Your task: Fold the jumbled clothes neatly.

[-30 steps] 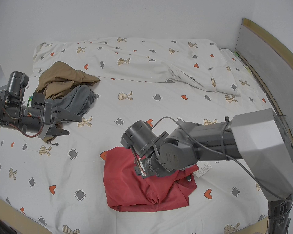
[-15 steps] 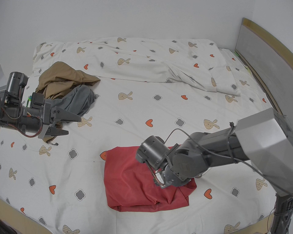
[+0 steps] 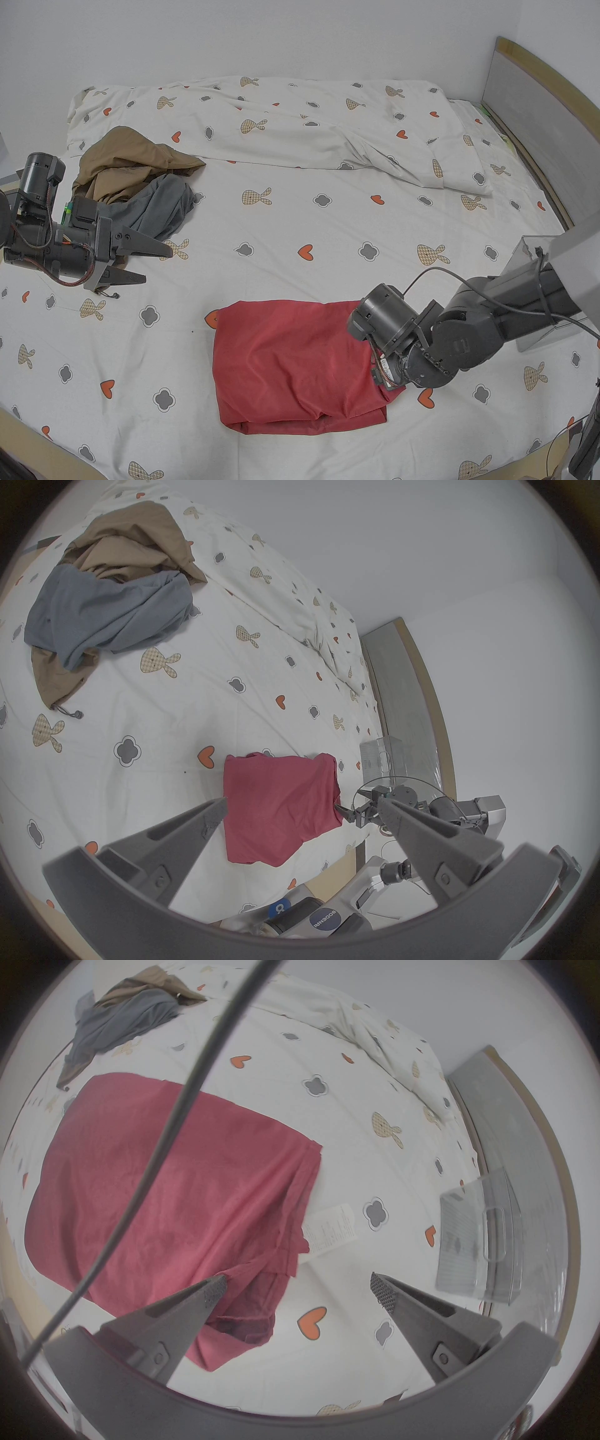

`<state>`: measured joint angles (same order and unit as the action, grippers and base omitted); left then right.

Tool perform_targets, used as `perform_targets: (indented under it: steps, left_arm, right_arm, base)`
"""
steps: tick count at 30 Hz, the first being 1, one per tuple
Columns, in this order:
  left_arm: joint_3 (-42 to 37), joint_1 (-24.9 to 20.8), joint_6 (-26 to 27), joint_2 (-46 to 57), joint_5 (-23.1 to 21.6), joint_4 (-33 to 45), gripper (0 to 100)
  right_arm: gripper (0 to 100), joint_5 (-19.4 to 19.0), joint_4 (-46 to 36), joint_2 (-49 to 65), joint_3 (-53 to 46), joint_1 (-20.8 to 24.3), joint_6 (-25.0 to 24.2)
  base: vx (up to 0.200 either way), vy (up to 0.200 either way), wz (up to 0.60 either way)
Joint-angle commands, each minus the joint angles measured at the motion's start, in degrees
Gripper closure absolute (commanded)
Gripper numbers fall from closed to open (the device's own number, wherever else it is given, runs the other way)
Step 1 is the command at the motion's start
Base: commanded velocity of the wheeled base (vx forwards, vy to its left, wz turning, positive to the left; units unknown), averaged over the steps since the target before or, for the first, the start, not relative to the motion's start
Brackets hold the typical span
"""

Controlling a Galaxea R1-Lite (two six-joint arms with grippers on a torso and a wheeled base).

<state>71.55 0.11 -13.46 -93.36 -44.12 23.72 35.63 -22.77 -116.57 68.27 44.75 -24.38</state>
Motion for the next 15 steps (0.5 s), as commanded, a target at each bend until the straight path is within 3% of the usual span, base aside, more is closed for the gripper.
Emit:
perform_targets:
  steps: [1,6,11,12,15]
  left_arm:
    - [0.0,-0.5,0.2,-3.3,0.0,0.0,0]
    - [-0.4,-2.0,0.5,-7.4,0.2,-0.3,0]
    - [-1.3,-5.5,1.2,-12.3,2.0,-0.8,0]
    - [-2.4,-7.1,2.5,-14.7,3.7,-2.5,0]
    - [-4.7,-10.1,2.6,-16.2,3.8,-6.8,0]
  right_arm:
    - [0,0.0,0.0,3.7,-3.4,0.2,-2.8]
    - [0,-1.2,-0.2,5.9,-5.3,-0.4,-5.2]
    - [0,-6.9,-0.2,8.6,-6.7,-0.2,-7.5]
    - [0,-11.2,0.1,11.4,-5.8,0.0,-8.2]
    - [0,-18.1,0.2,14.7,-2.4,-0.1,-8.2]
  base:
    - [0.000,0.000,0.00]
    - [0.000,0.000,0.00]
    - [0.000,0.000,0.00]
    - [0.000,0.000,0.00]
    - [0.000,0.000,0.00]
